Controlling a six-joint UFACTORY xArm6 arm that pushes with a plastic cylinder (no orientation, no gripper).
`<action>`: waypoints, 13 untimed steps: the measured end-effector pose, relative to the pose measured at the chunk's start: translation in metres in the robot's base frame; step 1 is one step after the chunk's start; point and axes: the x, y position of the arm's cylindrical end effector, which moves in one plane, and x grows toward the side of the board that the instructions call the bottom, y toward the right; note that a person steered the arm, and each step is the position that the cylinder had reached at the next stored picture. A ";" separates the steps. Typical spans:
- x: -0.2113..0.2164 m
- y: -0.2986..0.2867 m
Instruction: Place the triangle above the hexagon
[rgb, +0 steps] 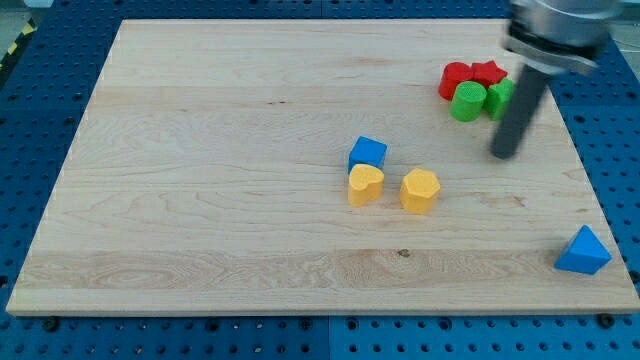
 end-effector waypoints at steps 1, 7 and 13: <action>0.046 0.081; 0.073 0.006; 0.015 -0.010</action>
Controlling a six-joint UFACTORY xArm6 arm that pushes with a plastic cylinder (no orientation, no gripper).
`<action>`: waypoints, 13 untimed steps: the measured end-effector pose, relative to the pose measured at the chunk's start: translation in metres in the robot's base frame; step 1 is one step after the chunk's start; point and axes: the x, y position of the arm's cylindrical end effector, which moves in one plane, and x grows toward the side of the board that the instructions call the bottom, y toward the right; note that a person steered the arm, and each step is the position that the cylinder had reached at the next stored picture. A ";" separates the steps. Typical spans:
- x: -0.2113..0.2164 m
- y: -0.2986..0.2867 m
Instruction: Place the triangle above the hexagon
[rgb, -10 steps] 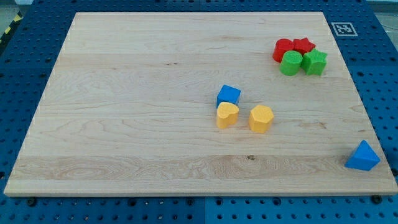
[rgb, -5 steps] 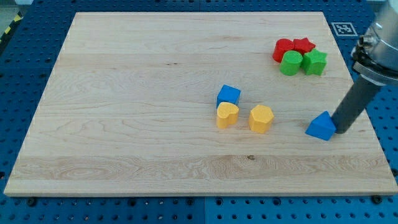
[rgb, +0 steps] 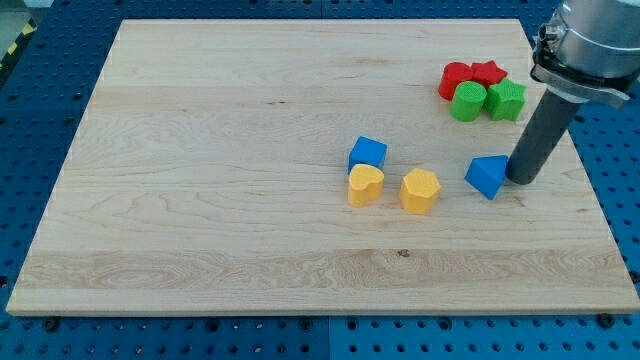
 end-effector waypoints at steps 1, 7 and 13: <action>0.012 0.029; -0.026 -0.096; -0.056 -0.130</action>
